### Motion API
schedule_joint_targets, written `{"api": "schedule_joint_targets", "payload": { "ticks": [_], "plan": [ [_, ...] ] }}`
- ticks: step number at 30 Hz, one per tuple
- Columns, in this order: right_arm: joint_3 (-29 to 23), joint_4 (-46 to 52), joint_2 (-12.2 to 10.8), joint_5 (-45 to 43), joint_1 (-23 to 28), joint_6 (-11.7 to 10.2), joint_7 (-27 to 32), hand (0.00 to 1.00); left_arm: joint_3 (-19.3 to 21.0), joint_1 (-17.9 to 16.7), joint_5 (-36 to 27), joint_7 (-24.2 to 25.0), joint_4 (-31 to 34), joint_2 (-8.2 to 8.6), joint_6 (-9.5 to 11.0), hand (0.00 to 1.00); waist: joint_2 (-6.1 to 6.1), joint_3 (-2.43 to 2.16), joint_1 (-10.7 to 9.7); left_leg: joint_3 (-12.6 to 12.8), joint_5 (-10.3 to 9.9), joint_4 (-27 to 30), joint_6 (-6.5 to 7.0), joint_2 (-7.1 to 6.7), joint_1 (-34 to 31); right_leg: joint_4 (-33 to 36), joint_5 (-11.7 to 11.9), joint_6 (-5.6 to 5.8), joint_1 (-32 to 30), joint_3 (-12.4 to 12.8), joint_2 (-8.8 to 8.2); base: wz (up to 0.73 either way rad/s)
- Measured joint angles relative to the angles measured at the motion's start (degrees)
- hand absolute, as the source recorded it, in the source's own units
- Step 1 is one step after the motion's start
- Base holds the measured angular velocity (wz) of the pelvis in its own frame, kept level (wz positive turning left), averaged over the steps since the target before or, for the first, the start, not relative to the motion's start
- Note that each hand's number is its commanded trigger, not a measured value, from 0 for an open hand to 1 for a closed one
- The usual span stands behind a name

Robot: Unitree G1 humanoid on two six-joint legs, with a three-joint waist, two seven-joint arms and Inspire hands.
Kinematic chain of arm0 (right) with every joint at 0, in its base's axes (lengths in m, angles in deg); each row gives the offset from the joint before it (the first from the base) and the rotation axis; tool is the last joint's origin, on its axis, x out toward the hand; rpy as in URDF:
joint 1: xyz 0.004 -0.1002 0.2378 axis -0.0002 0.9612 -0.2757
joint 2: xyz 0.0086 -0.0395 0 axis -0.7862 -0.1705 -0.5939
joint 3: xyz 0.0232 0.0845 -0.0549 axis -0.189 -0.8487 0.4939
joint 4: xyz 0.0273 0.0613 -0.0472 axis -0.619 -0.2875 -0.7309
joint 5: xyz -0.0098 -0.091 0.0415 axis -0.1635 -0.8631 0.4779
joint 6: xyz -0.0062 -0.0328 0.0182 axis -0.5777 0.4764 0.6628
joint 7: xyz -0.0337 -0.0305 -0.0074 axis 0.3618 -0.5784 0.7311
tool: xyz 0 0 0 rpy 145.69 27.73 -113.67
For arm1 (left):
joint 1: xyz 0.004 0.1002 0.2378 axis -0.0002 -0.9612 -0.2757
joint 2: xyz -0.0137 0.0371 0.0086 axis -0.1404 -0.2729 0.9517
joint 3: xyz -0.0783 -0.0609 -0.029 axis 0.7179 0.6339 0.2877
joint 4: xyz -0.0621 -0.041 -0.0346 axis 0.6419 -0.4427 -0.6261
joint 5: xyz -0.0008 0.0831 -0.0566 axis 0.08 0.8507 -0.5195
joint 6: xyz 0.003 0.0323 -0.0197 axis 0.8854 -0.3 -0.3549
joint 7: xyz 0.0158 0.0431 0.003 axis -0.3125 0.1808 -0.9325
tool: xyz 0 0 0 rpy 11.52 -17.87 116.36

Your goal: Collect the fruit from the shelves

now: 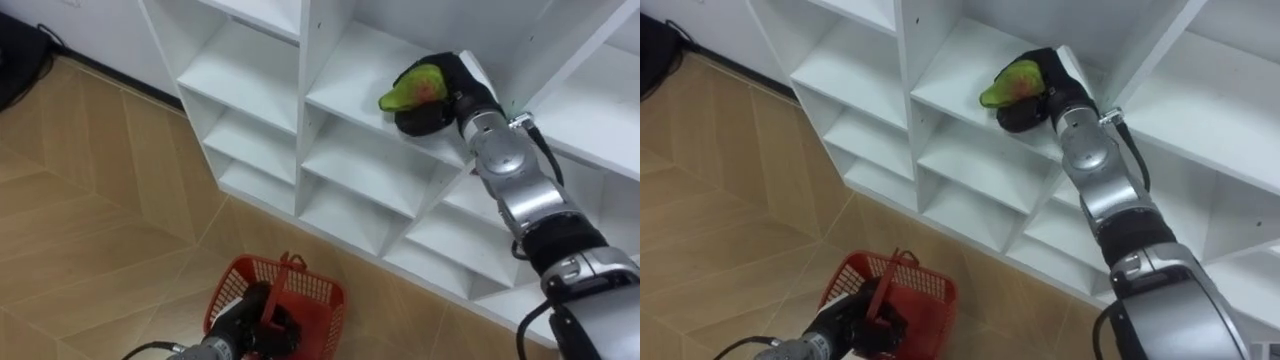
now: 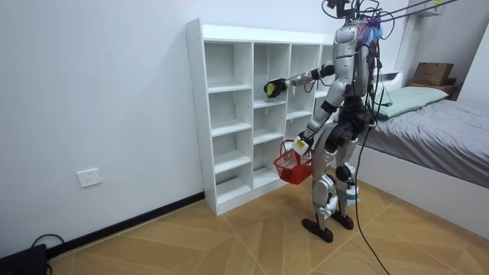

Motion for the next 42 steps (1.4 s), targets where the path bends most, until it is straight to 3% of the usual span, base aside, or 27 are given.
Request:
{"api": "schedule_joint_targets", "payload": {
  "ticks": [5, 10, 13, 20, 25, 32, 37, 42],
  "plan": [
    [0.3, 8.0, -1.0, -0.3, 3.9, -0.3, -1.3, 1.00, -0.1, 0.3, -1.1, -1.2, 0.1, 0.74, 0.2, 1.00, 1.07, -0.68, -1.2, 1.3, 0.0, -0.1, 0.02, 0.26, 0.6, 0.8, 0.0, 0.00, -0.4, 1.4, -0.04, -0.14],
    [0.6, 9.5, -2.3, -0.3, 6.8, -0.6, -3.4, 1.00, 0.0, 1.6, -5.5, -2.0, 0.1, 1.05, 1.6, 1.00, 1.23, -0.75, -1.5, 2.5, 0.0, -0.1, 0.02, 0.75, 1.2, 1.7, 0.0, -0.02, -0.5, 2.2, 0.08, -0.10],
    [0.5, 10.0, -3.9, -0.3, 7.2, -0.6, -3.8, 1.00, -0.1, 1.5, -7.6, -2.1, 0.1, 1.07, 2.0, 1.00, 1.52, -0.87, -2.8, 2.8, 0.0, -0.1, 0.05, 0.96, 1.3, 1.8, 0.1, -0.23, -0.7, 2.7, 0.21, -0.12],
    [0.8, 16.6, -5.2, -0.4, 13.8, -2.3, -3.6, 1.00, 0.1, 1.8, -7.5, -2.4, 0.6, 1.82, 2.5, 1.00, 2.39, -1.38, -4.3, 4.2, 0.0, -0.5, 0.07, 1.14, 1.6, 1.9, 0.2, -0.27, -1.1, 3.9, 0.30, -0.08],
    [2.3, 18.0, -5.1, -1.4, 18.1, -2.7, -3.4, 1.00, 0.0, 2.3, -7.7, -2.5, 1.1, 1.88, 3.3, 1.00, 2.55, -1.31, -5.0, 4.5, 0.0, -0.5, 0.10, 1.21, 1.6, 1.9, 0.2, -0.28, -1.3, 4.4, 0.39, -0.03],
    [2.2, 18.0, -4.7, -1.3, 21.1, -2.7, -3.9, 1.00, 0.2, 2.3, -9.4, -3.0, 1.2, 1.76, 4.6, 1.00, 4.00, -1.45, -6.8, 6.0, -0.1, -1.2, 0.18, 1.62, 1.9, 2.0, 0.4, -0.36, -2.0, 6.0, 0.58, -0.12],
    [2.2, 18.0, -4.2, -0.8, 23.1, -2.8, -3.6, 1.00, 0.6, 2.3, -9.9, -3.2, 2.1, 1.79, 4.8, 1.00, 4.04, -1.43, -8.2, 6.4, -0.1, -1.5, 0.12, 1.82, 2.0, 1.8, 0.4, -0.44, -2.1, 6.6, 0.83, -0.06],
    [2.2, 17.5, -3.2, -0.3, 27.1, -2.8, -3.7, 1.00, 0.6, 2.3, -9.8, -3.3, 4.0, 1.60, 5.6, 1.00, 4.01, -1.43, -8.2, 7.6, -0.1, -2.3, 0.10, 1.89, 2.5, 1.7, 0.4, -0.39, -2.3, 7.4, 0.90, -0.08]
  ]
}}
